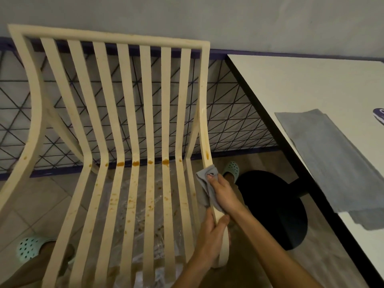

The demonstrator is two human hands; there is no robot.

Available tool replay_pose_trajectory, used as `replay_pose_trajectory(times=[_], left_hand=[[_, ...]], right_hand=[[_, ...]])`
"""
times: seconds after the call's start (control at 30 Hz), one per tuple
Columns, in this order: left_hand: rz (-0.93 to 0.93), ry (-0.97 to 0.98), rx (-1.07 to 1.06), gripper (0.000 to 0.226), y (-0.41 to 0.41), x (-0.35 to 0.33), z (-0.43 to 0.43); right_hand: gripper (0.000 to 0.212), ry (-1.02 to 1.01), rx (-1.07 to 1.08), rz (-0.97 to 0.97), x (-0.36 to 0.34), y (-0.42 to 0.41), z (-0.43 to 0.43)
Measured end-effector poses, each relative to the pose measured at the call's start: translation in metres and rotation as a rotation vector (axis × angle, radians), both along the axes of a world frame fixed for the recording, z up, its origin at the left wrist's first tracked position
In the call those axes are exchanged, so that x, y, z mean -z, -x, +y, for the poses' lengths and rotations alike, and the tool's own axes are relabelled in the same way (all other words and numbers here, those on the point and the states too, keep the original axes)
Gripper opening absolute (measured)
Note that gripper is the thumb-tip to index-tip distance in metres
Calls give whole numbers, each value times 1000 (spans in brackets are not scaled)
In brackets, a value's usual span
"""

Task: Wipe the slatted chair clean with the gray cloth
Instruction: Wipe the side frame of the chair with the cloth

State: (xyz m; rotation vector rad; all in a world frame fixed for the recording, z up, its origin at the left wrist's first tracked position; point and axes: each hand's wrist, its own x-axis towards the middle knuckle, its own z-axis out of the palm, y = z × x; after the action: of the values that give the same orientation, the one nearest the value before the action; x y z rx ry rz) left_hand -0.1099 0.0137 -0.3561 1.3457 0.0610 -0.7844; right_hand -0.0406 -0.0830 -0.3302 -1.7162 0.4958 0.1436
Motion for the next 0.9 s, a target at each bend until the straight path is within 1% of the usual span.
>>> replay_pose_trajectory(times=[0.1,0.2,0.23,0.3,0.37,0.43,0.47,0.63,0.7,0.77,0.9], left_hand=[[29,10,-13,65,0,2,-1],[93,1,3,67,-3,4,-1],[124,6,-1,63,-6,3,0],[166,50,-2,45,-13,-1,3],[146,60,9,32,-21,-2,3],[108,52,-14,22,-25,-7,3],[97,48,-22,20,-25,-8,3],[69,36,-32,21,-18,-5,-2],[55,29,-47,21,-17,-5,-3],[44,40,-59,23,-16,-5,-4],[65,49,-74,23,-15,-7,-5]], right_hand=[[15,-14,-68,-2,1,5,-4],[18,36,-79,26,-1,0,-8],[23,68,-80,43,-3,-5,-8],[38,131,-68,75,-8,-14,-7],[49,145,-43,95,-10,-24,-6],[48,128,-19,88,-12,-30,-6],[46,115,-11,76,-12,-32,-5],[18,1,-5,-4,-7,-18,-3],[15,-53,-18,-16,0,-10,-6],[17,-14,-49,-16,-1,-10,-7],[27,186,-67,23,-8,-26,-8]])
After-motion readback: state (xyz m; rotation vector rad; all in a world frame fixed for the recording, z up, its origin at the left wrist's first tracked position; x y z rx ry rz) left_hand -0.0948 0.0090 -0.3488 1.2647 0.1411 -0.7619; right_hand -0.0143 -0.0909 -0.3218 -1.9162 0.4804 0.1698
